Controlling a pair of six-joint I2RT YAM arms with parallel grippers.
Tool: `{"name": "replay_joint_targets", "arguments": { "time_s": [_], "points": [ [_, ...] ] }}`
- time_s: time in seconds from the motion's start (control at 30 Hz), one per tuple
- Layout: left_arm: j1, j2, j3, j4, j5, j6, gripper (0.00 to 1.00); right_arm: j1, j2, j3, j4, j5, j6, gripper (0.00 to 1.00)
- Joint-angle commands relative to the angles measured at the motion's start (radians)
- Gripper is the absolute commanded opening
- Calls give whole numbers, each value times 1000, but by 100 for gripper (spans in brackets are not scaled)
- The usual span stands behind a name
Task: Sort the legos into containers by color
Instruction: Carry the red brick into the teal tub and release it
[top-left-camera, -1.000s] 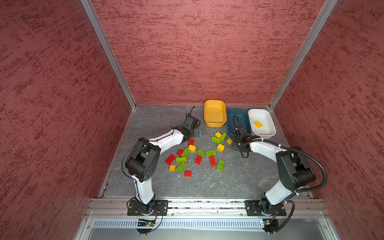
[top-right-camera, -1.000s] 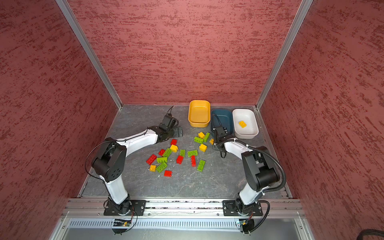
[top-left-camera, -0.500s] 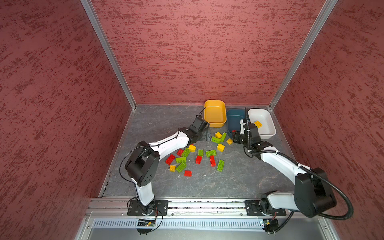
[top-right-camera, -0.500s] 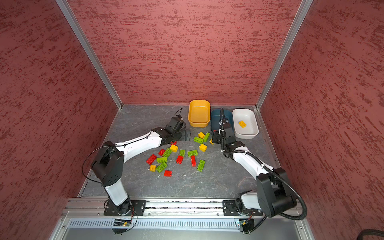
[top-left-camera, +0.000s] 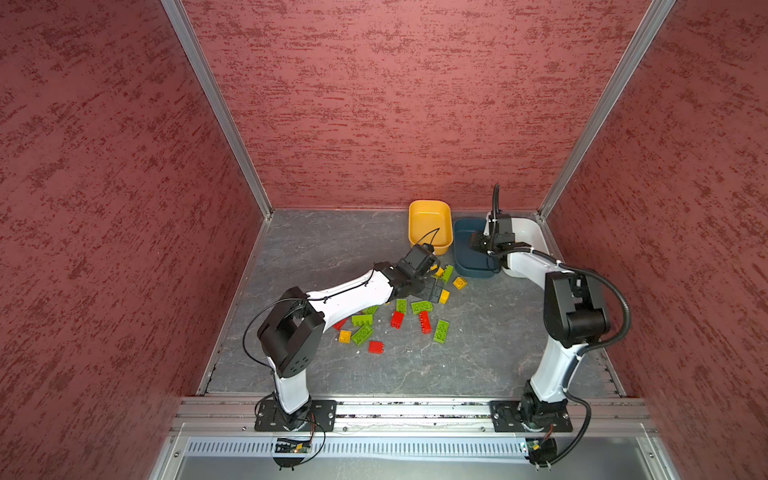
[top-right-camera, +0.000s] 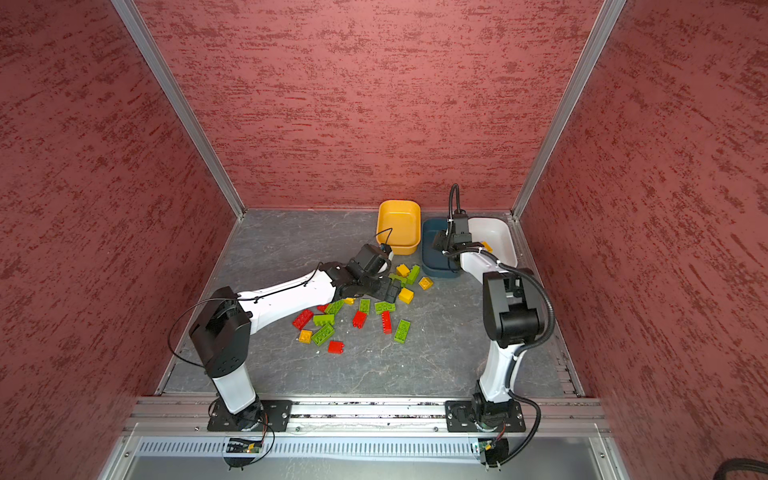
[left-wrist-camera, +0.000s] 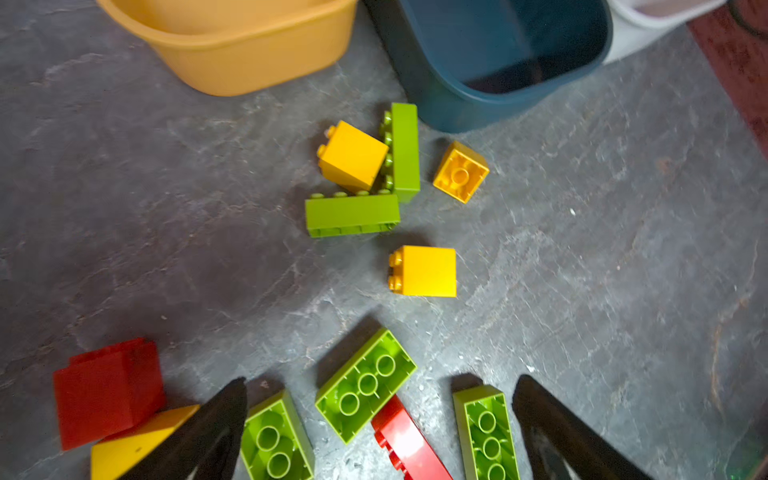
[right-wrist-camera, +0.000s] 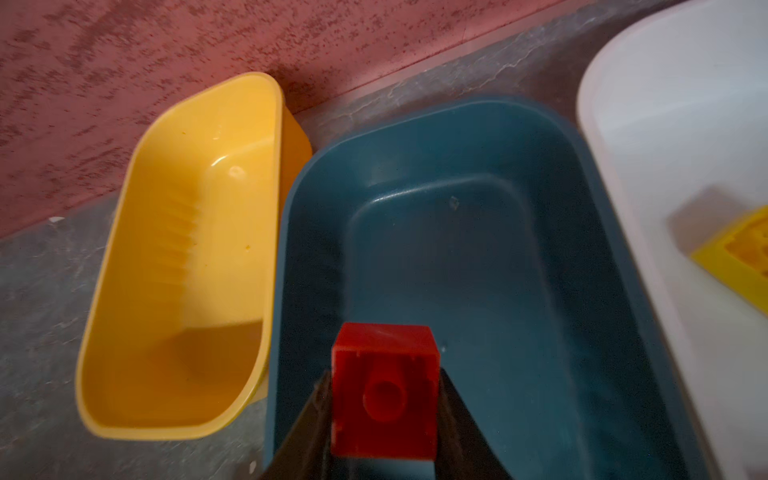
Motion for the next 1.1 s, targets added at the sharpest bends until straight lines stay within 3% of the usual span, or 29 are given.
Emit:
{"name": "replay_joint_targets", "arguments": {
  "time_s": [0.0,0.2,0.43,0.6,0.83,0.9,0.93,1.07],
  "points": [
    [-32,32,34,-59,36,66,99,-3,83,121,-90,17,-52,37],
    [-86,66,80,-113,44,117,99,-3,200,290,-152,-3,-48,43],
    [-120,114,125,-171,52,135,84,-4,144,274,-137,-48,-25,56],
    [-153,162,165,-217,37,163,77,-4,-38,95,-56,-105,19,64],
    [-166,248,216,-258,63,141,71,-4,-413,-252,70,-129,117,75],
    [-174,276,241,-270,67,135,71,-4,-521,-341,86,-74,149,80],
    [-180,293,256,-280,63,128,71,-4,-569,-385,89,-30,160,96],
    [-196,357,305,-339,19,94,67,-4,-740,-537,113,143,176,99]
  ]
}}
